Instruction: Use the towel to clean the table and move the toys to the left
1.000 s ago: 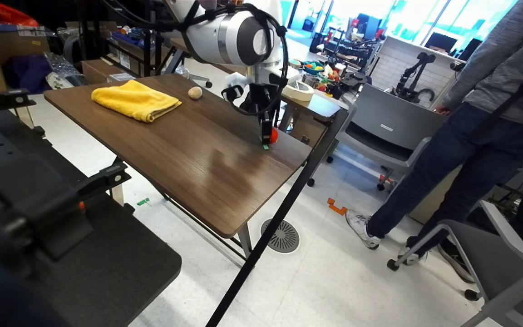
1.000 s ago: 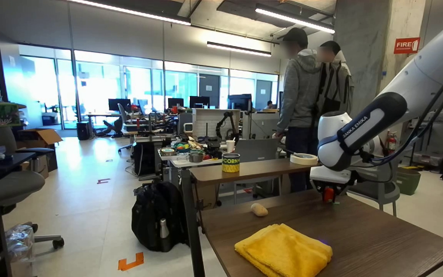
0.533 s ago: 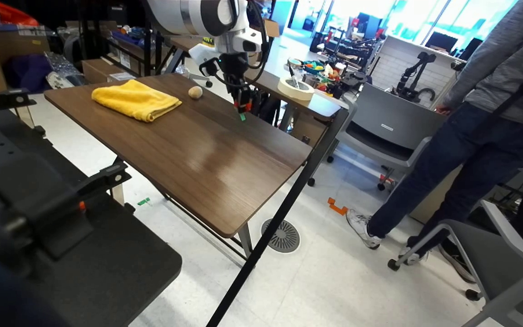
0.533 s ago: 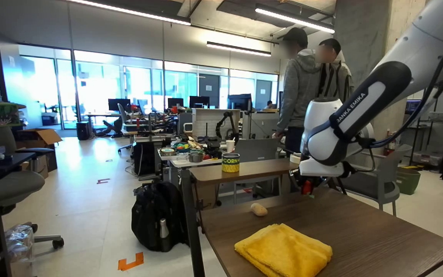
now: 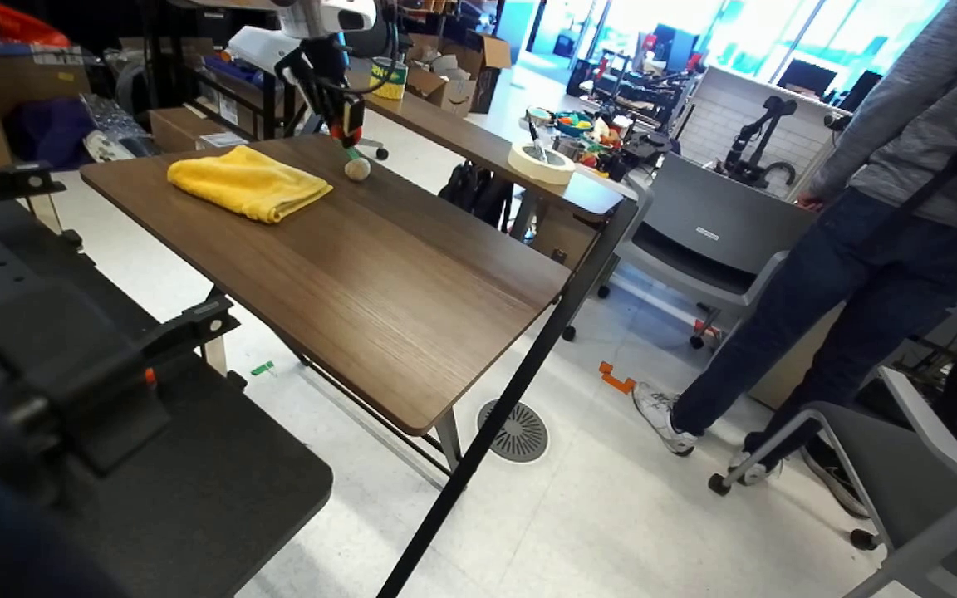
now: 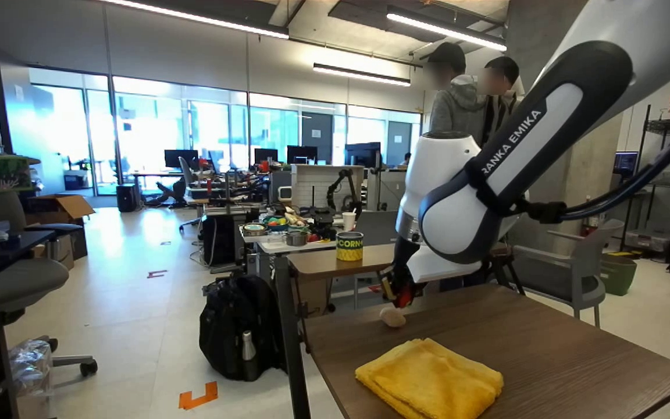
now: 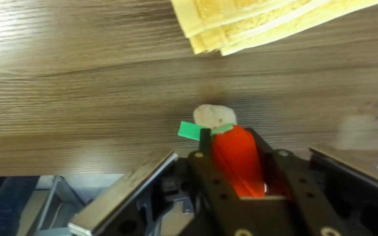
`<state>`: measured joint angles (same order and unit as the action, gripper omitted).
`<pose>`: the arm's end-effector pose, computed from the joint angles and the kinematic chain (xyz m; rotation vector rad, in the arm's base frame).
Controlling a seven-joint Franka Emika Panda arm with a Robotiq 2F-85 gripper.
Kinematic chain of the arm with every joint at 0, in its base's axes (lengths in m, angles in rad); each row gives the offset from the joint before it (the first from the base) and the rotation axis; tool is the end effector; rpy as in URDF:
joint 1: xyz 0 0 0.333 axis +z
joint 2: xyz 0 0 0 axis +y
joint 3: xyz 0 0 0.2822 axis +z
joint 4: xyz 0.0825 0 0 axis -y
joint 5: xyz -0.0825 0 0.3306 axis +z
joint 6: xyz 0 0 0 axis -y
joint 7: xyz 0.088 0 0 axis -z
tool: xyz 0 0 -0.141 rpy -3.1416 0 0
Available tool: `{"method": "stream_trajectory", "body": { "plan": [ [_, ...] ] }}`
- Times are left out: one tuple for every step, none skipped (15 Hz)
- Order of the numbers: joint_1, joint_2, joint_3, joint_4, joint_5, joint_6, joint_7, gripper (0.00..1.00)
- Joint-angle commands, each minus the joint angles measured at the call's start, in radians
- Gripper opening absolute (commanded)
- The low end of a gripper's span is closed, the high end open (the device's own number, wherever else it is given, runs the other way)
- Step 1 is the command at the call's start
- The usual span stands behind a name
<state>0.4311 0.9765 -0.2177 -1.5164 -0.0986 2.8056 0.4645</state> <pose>0.6543 0.1698 0.1123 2.9973 -0.0588 0.5717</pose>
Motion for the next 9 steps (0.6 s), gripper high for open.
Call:
{"method": "stream_trajectory", "body": {
  "plan": [
    [-0.010,0.013,0.035,0.051,-0.054,-0.021,-0.147,0.07],
    [-0.011,0.025,0.037,0.068,-0.072,-0.019,-0.183,0.07],
    [-0.017,0.040,0.042,0.088,-0.090,-0.021,-0.223,0.07],
    [-0.023,0.055,0.046,0.106,-0.108,-0.016,-0.263,0.07],
    [-0.031,0.073,0.054,0.126,-0.124,-0.014,-0.304,0.07],
    [-0.038,0.090,0.063,0.146,-0.139,-0.014,-0.345,0.07],
    [-0.046,0.105,0.076,0.163,-0.153,-0.016,-0.389,0.07],
    [-0.054,0.122,0.091,0.181,-0.167,-0.015,-0.433,0.07],
    [-0.060,0.140,0.103,0.201,-0.181,-0.012,-0.476,0.07]
  ]
}}
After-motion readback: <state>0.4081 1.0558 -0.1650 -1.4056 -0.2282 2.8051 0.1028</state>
